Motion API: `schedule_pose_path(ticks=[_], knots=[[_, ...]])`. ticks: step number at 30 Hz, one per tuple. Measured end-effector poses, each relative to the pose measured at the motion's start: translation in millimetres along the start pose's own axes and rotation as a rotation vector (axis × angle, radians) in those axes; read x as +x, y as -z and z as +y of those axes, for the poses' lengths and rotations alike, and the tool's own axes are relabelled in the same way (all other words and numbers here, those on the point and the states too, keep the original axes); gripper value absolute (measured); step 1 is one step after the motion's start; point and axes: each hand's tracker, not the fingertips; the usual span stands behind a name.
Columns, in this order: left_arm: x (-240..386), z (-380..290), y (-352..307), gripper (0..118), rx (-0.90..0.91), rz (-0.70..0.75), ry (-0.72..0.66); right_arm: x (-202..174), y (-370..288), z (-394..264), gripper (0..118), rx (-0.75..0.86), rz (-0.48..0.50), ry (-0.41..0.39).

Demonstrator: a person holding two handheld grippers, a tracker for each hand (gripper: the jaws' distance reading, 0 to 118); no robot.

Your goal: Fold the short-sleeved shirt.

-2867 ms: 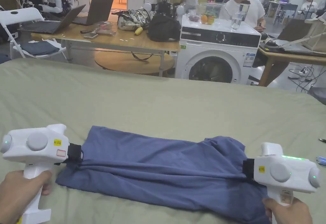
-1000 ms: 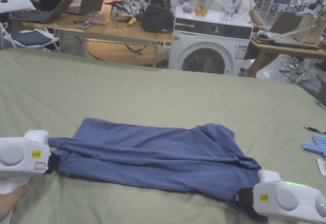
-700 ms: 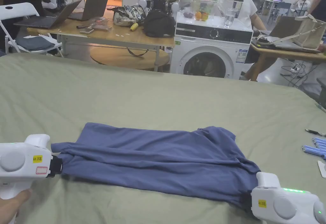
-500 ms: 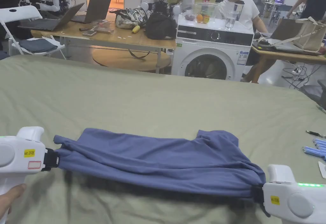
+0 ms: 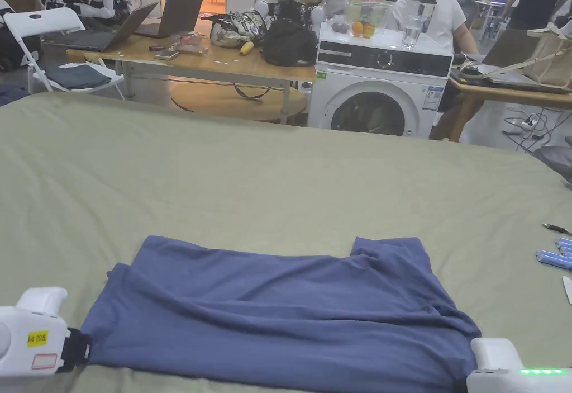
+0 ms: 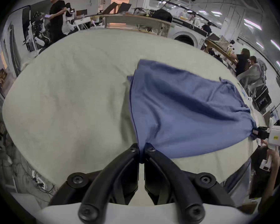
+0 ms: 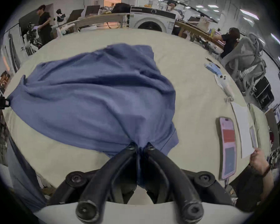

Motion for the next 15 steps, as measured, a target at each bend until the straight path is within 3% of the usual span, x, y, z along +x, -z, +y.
schedule_pose_path(ticks=[7,9,11,15], knots=[[6,-1,7,0,0.012,0.012,0.004,-4,3,2,8,0.015,-0.003,0.041],[12,3,1,10,0.007,0.025,0.017,-6,-6,8,30,0.023,-0.02,0.059],[21,10,-8,23,0.034,0.06,0.043,-12,-23,16,43,0.1,-0.05,0.063],[40,23,-32,29,0.179,0.045,0.072,-25,-51,34,44,0.233,-0.06,0.07]])
